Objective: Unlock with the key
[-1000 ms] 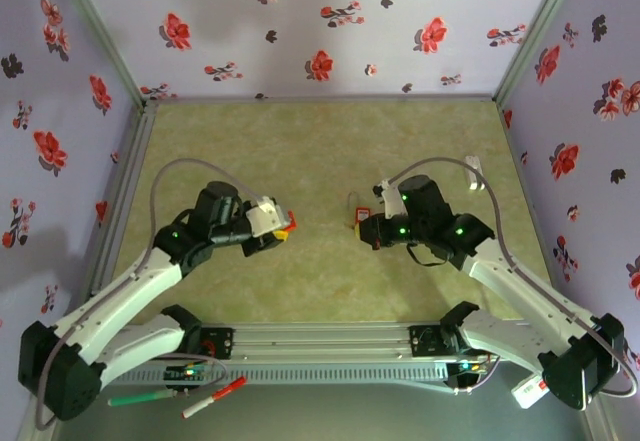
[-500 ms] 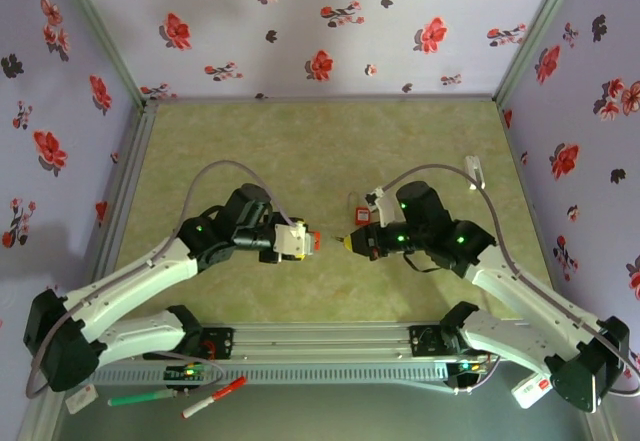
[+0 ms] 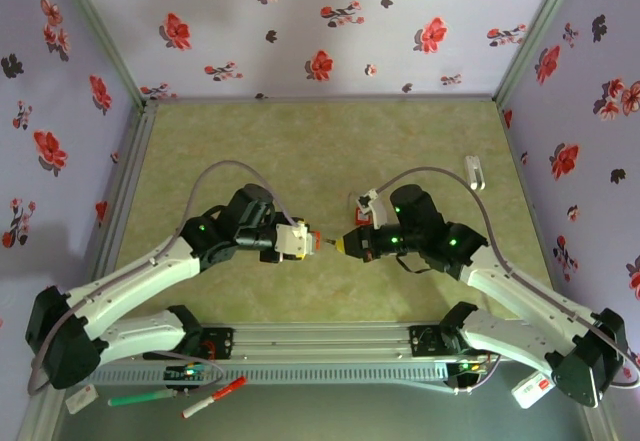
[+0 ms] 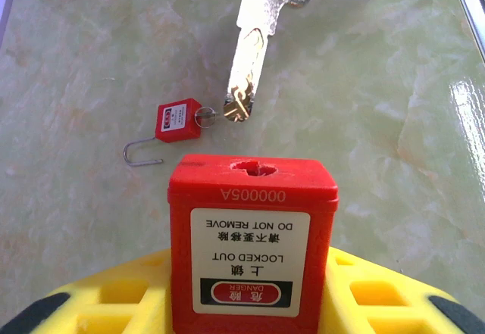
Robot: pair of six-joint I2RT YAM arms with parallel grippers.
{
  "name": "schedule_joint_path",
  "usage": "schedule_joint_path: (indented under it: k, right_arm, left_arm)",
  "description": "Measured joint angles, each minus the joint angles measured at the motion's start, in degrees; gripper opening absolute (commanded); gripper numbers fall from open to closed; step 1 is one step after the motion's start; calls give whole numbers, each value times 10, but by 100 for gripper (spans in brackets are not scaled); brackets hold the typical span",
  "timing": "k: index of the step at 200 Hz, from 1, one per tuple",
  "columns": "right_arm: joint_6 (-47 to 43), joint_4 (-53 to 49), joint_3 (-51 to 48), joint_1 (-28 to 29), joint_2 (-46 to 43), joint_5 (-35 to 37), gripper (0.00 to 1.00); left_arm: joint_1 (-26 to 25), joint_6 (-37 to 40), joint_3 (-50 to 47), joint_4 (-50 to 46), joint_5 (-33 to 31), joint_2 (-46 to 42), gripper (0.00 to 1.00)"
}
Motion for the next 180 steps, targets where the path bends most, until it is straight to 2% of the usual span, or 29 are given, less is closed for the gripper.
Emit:
schedule_joint_path:
  k: [144, 180]
  right_arm:
    - [10, 42, -8, 5, 36, -15, 0]
    - [-24, 8, 10, 9, 60, -21, 0]
  left_arm:
    - [-4, -7, 0, 14, -12, 5, 17]
    - [-12, -6, 0, 1, -18, 15, 14]
